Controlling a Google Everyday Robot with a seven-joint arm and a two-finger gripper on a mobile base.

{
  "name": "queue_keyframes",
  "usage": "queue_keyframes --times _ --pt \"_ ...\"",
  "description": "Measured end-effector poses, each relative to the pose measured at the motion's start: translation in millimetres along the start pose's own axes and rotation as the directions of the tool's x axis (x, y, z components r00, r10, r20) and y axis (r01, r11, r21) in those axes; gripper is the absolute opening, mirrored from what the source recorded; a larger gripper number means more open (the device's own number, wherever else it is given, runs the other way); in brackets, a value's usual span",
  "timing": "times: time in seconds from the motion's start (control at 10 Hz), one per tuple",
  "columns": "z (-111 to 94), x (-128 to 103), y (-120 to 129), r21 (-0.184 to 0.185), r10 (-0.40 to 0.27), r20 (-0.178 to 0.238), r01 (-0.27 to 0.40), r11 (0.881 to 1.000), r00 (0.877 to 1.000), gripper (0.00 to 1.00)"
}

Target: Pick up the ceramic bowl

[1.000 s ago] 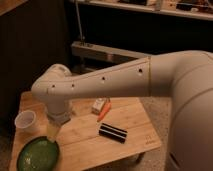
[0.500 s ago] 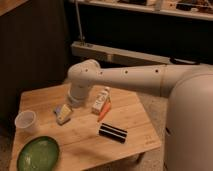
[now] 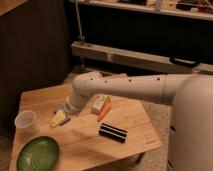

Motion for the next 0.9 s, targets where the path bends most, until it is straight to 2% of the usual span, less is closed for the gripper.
queue_keyframes --times 0.3,0.9 --pt "34 -7 30 -0.034 -0.035 -0.057 0.033 0.999 0.998 0.80" --pt "73 -1 37 -0.032 -0.060 -0.194 0.055 0.998 0.979 0.80"
